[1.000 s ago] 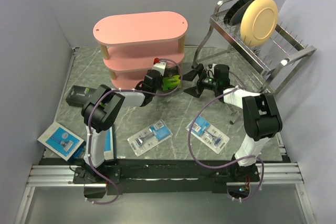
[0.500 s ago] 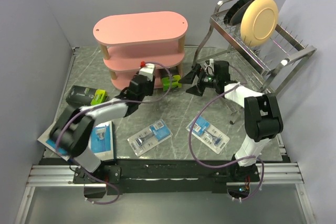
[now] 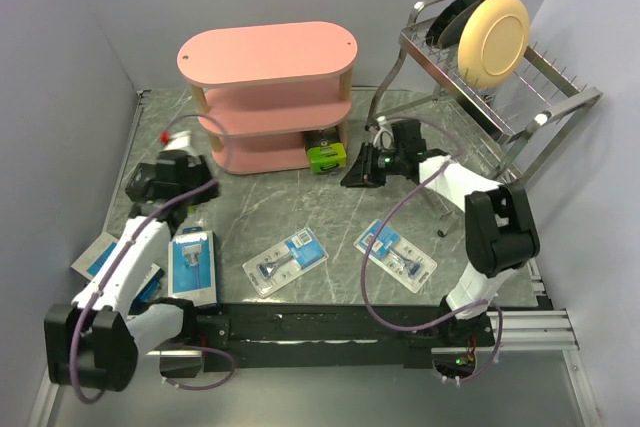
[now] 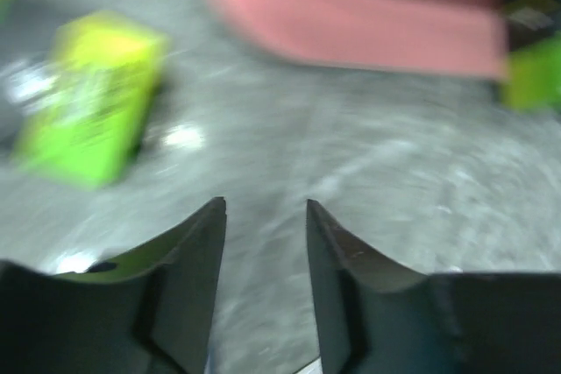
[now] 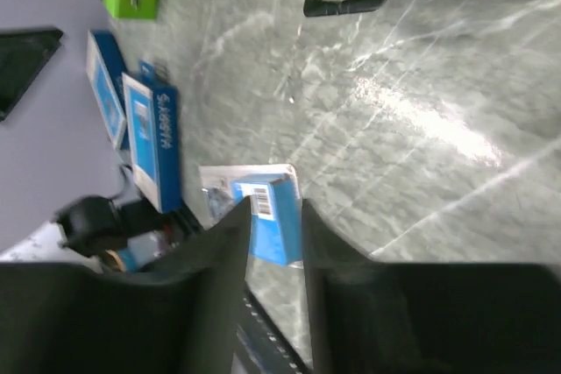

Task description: Place and organize the shaving razors onto the shelf

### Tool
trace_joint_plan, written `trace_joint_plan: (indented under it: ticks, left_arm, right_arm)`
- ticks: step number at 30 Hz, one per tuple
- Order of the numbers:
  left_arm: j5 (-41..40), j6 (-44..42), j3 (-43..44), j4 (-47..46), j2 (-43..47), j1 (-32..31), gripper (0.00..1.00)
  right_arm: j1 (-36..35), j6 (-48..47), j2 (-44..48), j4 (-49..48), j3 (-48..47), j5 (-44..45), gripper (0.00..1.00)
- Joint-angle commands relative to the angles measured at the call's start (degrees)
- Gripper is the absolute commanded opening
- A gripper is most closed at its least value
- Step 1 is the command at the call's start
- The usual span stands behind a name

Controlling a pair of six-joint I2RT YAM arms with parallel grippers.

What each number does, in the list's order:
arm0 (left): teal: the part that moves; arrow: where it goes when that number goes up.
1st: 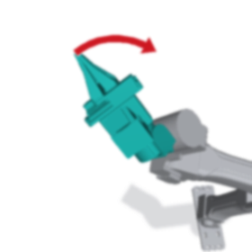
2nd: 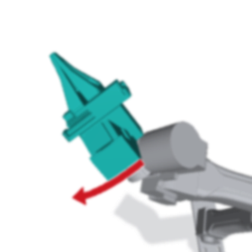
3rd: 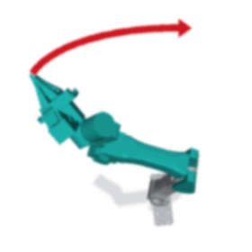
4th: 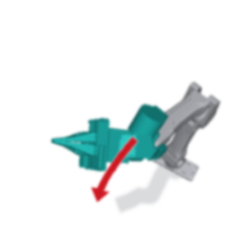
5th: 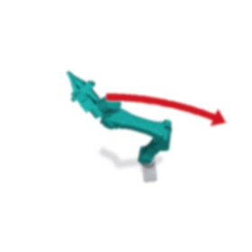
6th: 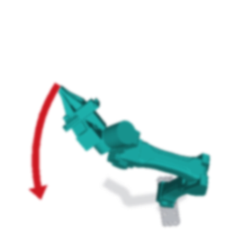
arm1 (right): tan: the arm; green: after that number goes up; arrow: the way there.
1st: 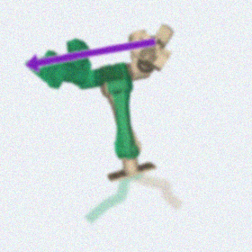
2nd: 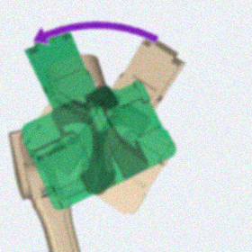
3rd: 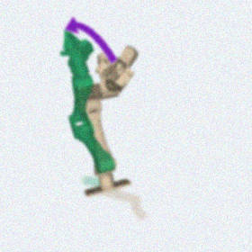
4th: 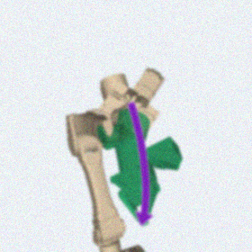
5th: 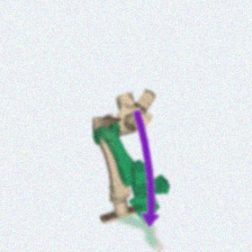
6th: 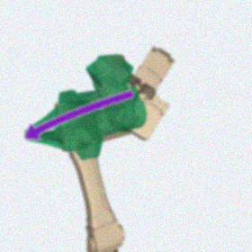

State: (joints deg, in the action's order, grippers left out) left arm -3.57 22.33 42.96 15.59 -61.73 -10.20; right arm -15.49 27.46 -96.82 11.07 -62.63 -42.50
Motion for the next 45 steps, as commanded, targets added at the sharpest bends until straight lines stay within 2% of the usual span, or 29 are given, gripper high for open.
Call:
trace_joint_plan:
  ticks: [1,3,6,8,12,15,22,28,29,33,36,41,45]
  left_arm:
    - [4.1,3.8,2.1,10.8,5.7,9.9,0.44]
    - [3.8,3.9,1.9,11.6,7.1,15.8,0.49]
    - [3.7,5.7,1.8,12.1,7.1,23.8,0.65]
    - [4.4,6.9,1.9,12.5,6.3,30.5,0.72]
    - [9.7,9.4,2.0,11.1,5.0,36.6,0.86]
    - [13.3,9.4,1.6,8.8,4.3,37.9,0.90]
    - [14.5,8.3,-1.0,5.9,2.2,40.4,0.92]
    - [13.6,13.1,-3.4,4.8,0.7,43.4,0.97]
    - [13.9,13.8,-4.0,4.1,-0.8,43.6,0.97]
    - [14.1,18.3,-3.6,-0.3,-6.0,43.9,0.98]
    - [14.5,19.7,-2.8,-4.3,-10.8,43.9,0.97]
    - [14.3,21.3,-1.3,-9.0,-18.7,43.7,0.95]
    - [13.9,22.3,-0.9,-13.5,-22.6,43.5,0.93]
  right_arm:
    - [-3.2,5.4,-4.5,-4.2,-2.9,2.9,0.23]
    - [-3.3,10.4,-7.1,-6.6,-3.5,4.0,0.23]
    - [-3.2,16.2,-11.1,-9.5,-4.5,4.9,0.22]
    - [-3.1,19.0,-12.9,-11.0,-5.1,4.6,0.22]
    - [-3.1,25.4,-18.1,-17.6,-8.5,3.9,0.23]
    - [-3.1,29.3,-21.5,-21.5,-11.1,3.5,0.24]
    - [-3.9,34.7,-26.1,-25.3,-15.8,2.4,0.27]
    - [-4.5,38.2,-21.1,-27.6,-7.9,-0.6,0.29]
    - [-4.6,38.3,-18.4,-27.6,-5.2,-1.1,0.31]
    - [-4.9,34.9,-13.0,-25.9,-2.3,-3.2,0.53]
    - [-5.6,32.6,-11.0,-26.6,-1.8,-2.2,0.60]
    - [-9.3,29.0,-12.1,-26.6,-5.9,-1.4,0.64]
    - [-14.7,32.3,-16.7,-31.7,-10.2,-1.8,0.64]
